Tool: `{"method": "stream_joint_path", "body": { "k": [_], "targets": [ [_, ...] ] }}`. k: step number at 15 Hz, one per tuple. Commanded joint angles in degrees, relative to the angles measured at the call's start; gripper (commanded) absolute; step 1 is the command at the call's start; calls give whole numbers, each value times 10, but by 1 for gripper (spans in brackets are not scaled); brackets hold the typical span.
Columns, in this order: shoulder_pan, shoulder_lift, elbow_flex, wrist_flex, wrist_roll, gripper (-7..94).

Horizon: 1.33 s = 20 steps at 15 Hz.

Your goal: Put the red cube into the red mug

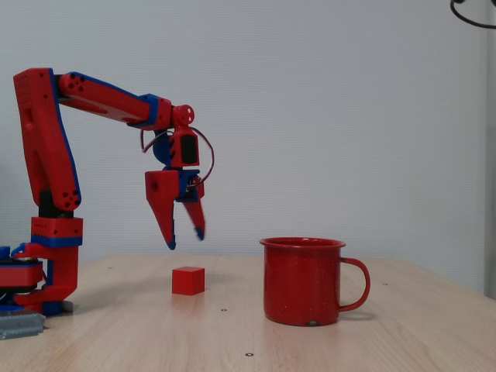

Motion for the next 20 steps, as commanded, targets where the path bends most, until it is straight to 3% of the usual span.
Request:
{"method": "stream_joint_path", "body": {
  "k": [1,7,10,20],
  "targets": [
    [8,24,-25,-9,1,38],
    [-3,14,39,-62,-9,34],
    [-6,13,49,-56,-8,34],
    [-11,-59,68,-156,-18,32]
  ]
}}
